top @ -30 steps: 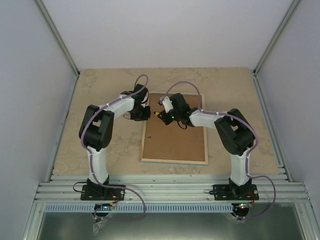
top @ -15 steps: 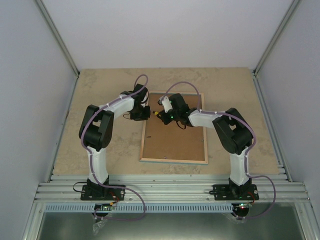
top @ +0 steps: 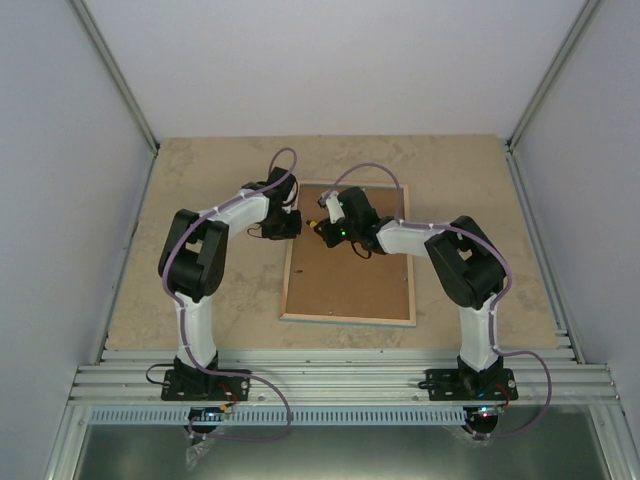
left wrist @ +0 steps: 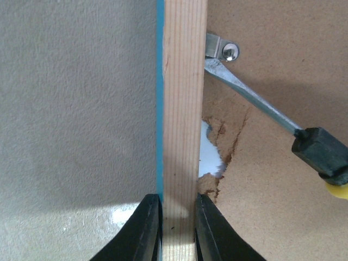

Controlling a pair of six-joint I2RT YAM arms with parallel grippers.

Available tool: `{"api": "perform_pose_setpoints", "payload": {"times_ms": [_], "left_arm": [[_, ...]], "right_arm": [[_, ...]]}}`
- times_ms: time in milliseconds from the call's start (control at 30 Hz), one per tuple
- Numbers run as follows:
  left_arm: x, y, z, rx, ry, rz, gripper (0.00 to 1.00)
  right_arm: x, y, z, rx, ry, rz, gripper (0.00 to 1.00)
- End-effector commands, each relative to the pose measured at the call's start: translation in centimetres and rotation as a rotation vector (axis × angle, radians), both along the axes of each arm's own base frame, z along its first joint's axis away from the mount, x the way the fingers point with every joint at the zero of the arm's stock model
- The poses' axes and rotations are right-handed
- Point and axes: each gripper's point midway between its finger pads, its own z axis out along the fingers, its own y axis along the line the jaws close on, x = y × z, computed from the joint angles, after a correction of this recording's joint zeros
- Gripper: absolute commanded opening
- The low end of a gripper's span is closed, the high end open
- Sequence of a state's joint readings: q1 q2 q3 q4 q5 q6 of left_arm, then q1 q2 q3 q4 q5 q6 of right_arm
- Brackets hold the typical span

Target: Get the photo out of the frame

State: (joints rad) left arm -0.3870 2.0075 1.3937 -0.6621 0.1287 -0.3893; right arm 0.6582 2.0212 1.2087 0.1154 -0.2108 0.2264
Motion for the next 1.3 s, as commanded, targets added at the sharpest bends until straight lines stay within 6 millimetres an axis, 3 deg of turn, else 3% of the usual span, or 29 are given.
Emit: {"api": "perform_pose_setpoints", "payload": {"times_ms": [0, 333, 567, 733, 1033, 1267], "left_arm": [[-2.0, 0.1, -1.8, 0.024, 0.09, -0.007, 0.0], [-2.3, -0.2, -2.0, 0.013, 0.101, -0.012, 0.0], [-2.4, -0.4, -1.8, 0.032, 0.092, -0.021, 0.0], [-2.4, -0.4, -1.8, 0.036, 0.09, -0.021, 0.0], [-2.4, -0.4, -1.7, 0.036, 0.088, -0.021, 0.0], [-2.4, -0.3, -1.7, 0.04, 0.088, -0.019, 0.0]], "right_arm": [[3.6, -3.1, 1.3, -0.006, -0.072, -0.203, 0.0], [4.4, -3.6, 4.3, 0.104, -0.127, -0.288, 0.01], [4.5, -3.7, 5.0, 0.176, -0.128, -0.334, 0.0], [3.0, -2.7, 4.7, 0.166, -0.087, -0.233, 0.0], [-1.3, -2.1, 1.5, 0.084, 0.046, -0.101, 0.0], [-2.3, -0.9, 1.8, 0.12, 0.06, -0.048, 0.0]]}}
